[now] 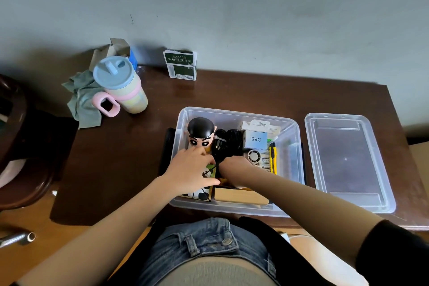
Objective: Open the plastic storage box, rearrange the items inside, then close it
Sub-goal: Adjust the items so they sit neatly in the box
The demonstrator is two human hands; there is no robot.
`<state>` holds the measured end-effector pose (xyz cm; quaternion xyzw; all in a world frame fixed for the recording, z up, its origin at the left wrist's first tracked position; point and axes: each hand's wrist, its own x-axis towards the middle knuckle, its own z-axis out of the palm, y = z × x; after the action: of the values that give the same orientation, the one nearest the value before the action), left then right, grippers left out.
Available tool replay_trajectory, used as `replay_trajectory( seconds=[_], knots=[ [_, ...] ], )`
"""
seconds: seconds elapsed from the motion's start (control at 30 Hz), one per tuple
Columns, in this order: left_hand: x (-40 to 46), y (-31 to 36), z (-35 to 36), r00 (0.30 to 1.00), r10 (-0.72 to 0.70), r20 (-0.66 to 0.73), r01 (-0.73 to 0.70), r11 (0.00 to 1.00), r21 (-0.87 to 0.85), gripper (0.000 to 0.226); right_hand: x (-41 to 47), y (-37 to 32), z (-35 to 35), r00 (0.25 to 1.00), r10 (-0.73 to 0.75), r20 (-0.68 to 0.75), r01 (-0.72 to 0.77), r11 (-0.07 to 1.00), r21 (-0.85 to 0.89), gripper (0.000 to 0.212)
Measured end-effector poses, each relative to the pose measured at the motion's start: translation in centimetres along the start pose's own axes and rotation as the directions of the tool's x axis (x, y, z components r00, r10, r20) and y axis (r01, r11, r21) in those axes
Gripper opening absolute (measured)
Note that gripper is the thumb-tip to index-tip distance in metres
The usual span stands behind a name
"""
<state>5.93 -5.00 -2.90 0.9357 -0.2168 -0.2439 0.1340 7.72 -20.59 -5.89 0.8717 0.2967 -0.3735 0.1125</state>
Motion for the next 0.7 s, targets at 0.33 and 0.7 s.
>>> replay_trajectory(
  seconds=[0.33,0.7],
  knots=[
    [0.56,0.13,0.0,0.998,-0.058,-0.002,0.058,0.995,-0.079,0.049,-0.04,0.48,-0.35,0.995,0.005,0.1,-0.016,0.994,0.111,0.031],
    [0.32,0.18,-0.06,0.998,-0.062,-0.001,0.062,0.991,-0.121,0.052,-0.19,0.25,-0.84,0.998,0.013,0.065,-0.032,0.952,0.303,0.027]
  ],
)
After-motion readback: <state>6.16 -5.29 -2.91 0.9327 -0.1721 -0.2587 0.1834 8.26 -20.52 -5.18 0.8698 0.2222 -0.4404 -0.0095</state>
